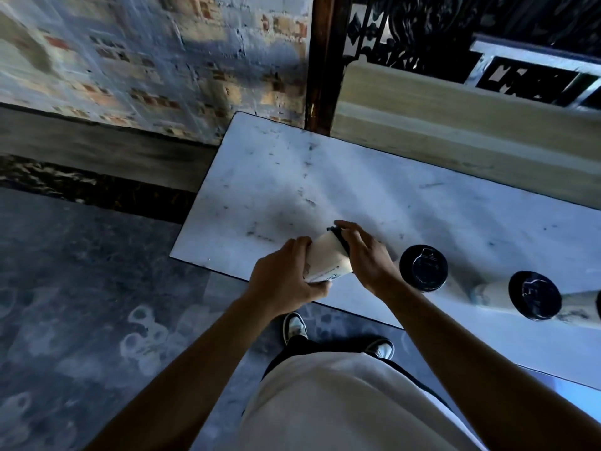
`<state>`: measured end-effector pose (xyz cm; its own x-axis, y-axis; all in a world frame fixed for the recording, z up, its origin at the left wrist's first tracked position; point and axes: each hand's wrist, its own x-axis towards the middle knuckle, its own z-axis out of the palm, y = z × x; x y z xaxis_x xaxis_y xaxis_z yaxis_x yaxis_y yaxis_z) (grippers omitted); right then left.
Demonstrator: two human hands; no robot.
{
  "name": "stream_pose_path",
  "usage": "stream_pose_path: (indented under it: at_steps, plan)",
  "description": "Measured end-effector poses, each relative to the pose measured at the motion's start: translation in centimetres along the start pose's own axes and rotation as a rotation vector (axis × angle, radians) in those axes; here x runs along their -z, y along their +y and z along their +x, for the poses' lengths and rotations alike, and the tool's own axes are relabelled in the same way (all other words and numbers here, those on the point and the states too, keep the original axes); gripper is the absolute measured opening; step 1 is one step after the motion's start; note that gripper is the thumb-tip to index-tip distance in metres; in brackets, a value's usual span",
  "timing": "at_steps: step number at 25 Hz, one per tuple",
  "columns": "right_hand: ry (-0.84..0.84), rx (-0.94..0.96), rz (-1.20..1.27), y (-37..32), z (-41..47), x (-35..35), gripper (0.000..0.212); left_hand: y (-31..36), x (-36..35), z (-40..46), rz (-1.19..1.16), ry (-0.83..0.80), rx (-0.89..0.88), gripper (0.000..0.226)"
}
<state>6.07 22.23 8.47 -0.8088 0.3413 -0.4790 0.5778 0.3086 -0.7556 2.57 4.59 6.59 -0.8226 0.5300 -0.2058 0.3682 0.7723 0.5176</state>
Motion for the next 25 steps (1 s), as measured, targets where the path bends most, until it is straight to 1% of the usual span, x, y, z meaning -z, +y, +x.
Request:
stream_pose_path:
  at_steps: [2, 7, 15, 20, 22, 23, 25]
  plan:
    - [-0.013, -0.04, 0.156, 0.2, 0.2, -0.2, 0.037, 0.8, 0.0, -0.6, 0.055, 0.035, -0.016, 0.07]
    - [-0.01, -0.107, 0.429, -0.3, 0.4, -0.2, 0.043, 2.1, 0.1, -0.9, 0.088, 0.1, -0.024, 0.066]
    - [-0.049, -0.093, 0.471, 0.3, 0.5, 0.1, 0.049, 3.0, 0.4, -0.5, 0.154, 0.144, -0.057, 0.064]
    - [-0.065, -0.081, 0.487, -0.4, 0.4, 0.7, 0.049, 3.0, 0.5, 0.1, 0.138, 0.181, -0.079, 0.066]
    - [-0.048, -0.071, 0.534, -0.6, 0.6, 1.1, 0.047, 2.9, 0.9, 0.3, 0.066, 0.161, -0.061, 0.067]
    - [-0.027, -0.069, 0.587, -0.6, 0.7, 1.2, 0.046, 3.0, 1.2, 0.3, -0.033, 0.144, -0.021, 0.066]
    - [0.022, -0.102, 0.75, -1.0, 0.7, 1.4, 0.043, 3.3, 1.7, 0.4, -0.306, 0.108, 0.078, 0.058]
